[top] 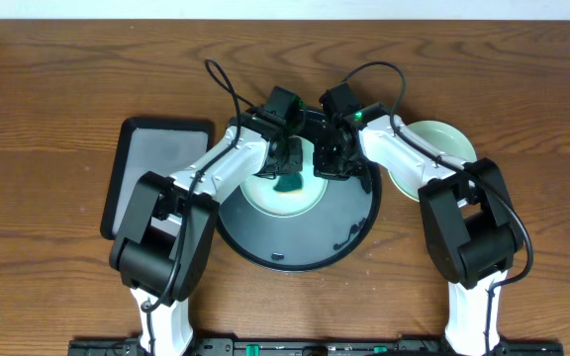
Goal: Clean dirty plates on tray and stack at the side
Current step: 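Scrub the last pale green plate with the sponge in left gripper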
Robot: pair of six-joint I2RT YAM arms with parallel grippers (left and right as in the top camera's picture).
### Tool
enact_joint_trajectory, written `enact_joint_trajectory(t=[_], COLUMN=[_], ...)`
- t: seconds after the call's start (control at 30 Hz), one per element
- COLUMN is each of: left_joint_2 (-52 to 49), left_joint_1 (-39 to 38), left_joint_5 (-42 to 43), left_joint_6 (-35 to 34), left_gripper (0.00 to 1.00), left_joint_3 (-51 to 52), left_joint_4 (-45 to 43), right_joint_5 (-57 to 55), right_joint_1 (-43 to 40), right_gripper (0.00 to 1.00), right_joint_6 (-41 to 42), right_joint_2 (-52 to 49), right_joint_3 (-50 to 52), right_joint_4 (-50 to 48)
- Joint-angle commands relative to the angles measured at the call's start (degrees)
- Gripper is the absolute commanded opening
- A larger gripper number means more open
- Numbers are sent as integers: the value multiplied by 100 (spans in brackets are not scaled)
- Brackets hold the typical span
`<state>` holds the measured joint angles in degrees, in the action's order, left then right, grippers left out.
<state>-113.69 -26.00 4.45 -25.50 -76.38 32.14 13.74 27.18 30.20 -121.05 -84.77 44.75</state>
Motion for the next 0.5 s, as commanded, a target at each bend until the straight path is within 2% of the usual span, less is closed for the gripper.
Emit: enact_joint_trajectory(t=[0.0, 0.1, 0.17, 0.33, 0.47], left_joint_2=[-22, -20, -22, -20, -20], left_joint_1=[48, 42, 42, 42, 42], left_joint_5=[-1786, -1484, -881, 664, 1342], left_joint_6=[-614, -610, -575, 286, 599], left_gripper=[7, 7, 8, 7, 8], left_joint_3=[39, 39, 39, 39, 39], left_joint_4=[262, 605, 887, 1222, 1001], right_joint_5=[-42, -42, -42, -37, -37], right_joint_1=[101, 101, 101, 101, 101], right_gripper=[1, 1, 1, 1, 1], right_joint_6=[81, 81, 81, 83, 83], right_joint_2=[-116, -116, -116, -116, -116], right_joint_3=[144, 144, 144, 144, 144], right_joint_4=[46, 44, 46, 44, 42])
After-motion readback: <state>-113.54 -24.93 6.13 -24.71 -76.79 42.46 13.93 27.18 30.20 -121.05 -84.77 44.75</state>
